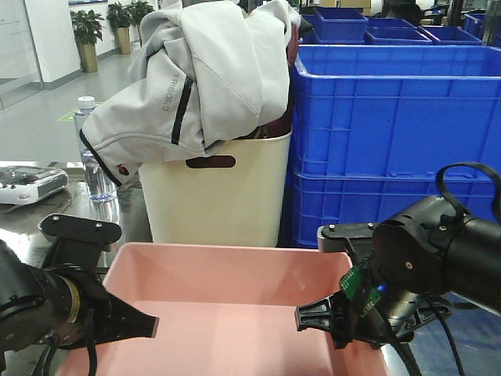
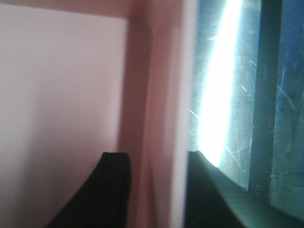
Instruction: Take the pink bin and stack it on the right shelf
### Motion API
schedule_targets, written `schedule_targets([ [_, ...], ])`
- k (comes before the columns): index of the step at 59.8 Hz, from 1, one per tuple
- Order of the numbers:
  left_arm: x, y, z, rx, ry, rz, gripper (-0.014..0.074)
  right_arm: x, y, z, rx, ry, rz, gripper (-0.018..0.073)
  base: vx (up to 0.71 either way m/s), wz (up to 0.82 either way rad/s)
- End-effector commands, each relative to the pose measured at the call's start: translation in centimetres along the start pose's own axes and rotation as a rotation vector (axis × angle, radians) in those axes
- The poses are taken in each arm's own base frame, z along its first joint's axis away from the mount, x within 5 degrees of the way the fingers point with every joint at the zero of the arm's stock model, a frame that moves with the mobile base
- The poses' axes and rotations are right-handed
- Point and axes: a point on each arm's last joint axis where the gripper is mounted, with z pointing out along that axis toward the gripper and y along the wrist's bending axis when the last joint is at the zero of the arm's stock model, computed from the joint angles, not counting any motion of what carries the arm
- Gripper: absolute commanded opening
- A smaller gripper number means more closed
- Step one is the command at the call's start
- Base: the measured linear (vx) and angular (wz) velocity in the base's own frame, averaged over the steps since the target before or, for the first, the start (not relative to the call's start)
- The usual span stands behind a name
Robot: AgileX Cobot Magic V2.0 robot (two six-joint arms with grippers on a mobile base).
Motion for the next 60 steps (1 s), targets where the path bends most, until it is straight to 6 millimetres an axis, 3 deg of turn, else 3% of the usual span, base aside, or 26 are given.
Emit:
schedule_targets([
  [1,-1.7,0.1,-1.9,0.038,-0.126,0.005,0.044,-1.1,-0.5,-2.2,-0.01,-0.117,-0.025,0.0433,0.0,0.0],
  [10,-1.5,0.6,-3.3,0.047,-0.123,-0.005,0.0549,-1.0,-0.9,-4.9,-0.04,-0.198,-0.022,0.0478,0.0,0.0],
  [18,-1.0,0.9,-6.4,0.112,-0.141,0.025,0.0555,0.0,-1.7,-7.9,-0.062,-0.276,-0.063,0.0477,0.0,0.0],
  [26,0.1,1.0,-10.7,0.246,-0.184,0.079,0.0555,2.8,-2.8,-10.0,-0.085,-0.338,-0.182,0.0477,0.0,0.0],
  [37,3.0,1.6,-16.3,0.464,-0.291,0.22,0.0555,8.5,-4.9,-12.3,-0.101,-0.411,-0.396,0.0477,0.0,0.0],
  [44,6.1,2.3,-17.4,0.555,-0.316,0.255,0.0555,11.7,-5.7,-12.6,-0.133,-0.422,-0.45,0.0477,0.0,0.0],
  [52,9.8,3.2,-16.9,0.594,-0.314,0.24,0.0555,14.7,-6.5,-12.7,-0.179,-0.439,-0.423,0.0477,0.0,0.0],
  [60,12.1,4.0,-16.5,0.595,-0.343,0.232,0.0555,16.9,-7.1,-12.6,-0.203,-0.458,-0.403,0.0477,0.0,0.0],
])
